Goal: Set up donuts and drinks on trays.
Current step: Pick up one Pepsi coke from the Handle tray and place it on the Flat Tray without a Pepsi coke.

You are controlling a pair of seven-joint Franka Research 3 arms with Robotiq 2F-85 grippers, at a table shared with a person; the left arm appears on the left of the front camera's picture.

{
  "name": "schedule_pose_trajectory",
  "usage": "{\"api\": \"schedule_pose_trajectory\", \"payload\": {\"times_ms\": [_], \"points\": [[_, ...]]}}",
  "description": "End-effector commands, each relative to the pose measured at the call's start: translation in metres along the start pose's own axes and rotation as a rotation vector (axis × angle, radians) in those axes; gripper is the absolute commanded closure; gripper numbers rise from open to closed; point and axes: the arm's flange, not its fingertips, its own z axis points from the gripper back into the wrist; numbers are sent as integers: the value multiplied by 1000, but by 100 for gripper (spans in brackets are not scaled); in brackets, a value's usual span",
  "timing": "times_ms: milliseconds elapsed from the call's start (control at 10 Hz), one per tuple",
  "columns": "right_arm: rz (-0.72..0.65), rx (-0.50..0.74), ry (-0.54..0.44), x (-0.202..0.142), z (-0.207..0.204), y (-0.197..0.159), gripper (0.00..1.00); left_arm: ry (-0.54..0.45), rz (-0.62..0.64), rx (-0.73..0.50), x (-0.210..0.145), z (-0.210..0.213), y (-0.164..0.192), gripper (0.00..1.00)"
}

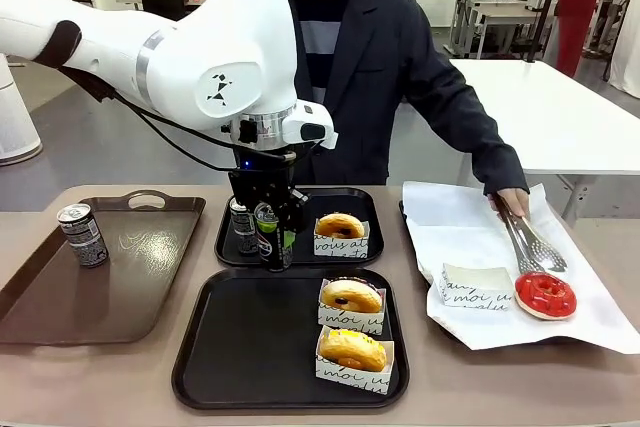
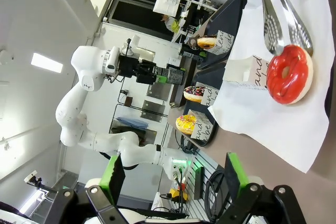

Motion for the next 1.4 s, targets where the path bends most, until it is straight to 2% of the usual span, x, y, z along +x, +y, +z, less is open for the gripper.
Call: {"api": "schedule_pose_trajectory", "payload": {"times_ms": [0, 100, 200, 300, 500, 600, 900, 1300], "points": [[14, 10, -3, -2, 0, 1, 0, -4, -1, -3, -3, 7, 0, 41], [14, 10, -3, -2, 0, 1, 0, 0, 0, 0, 0, 0, 0, 41], [14, 10, -3, -2, 0, 1, 0, 1, 69, 5, -2, -7, -6, 41], [14, 10, -3, -2, 0, 1, 0, -35, 95, 0, -13, -14, -22, 41], [14, 10, -3, -2, 0, 1, 0, -30, 133, 3, -27, -21, -38, 41], [14, 10, -3, -2, 0, 1, 0, -44, 132, -16, -29, -29, -43, 41], [14, 10, -3, -2, 0, 1, 0, 2, 115, -53, -30, -51, -43, 41], [14, 10, -3, -2, 0, 1, 0, -6, 98, -115, -50, -46, -34, 41]]}}
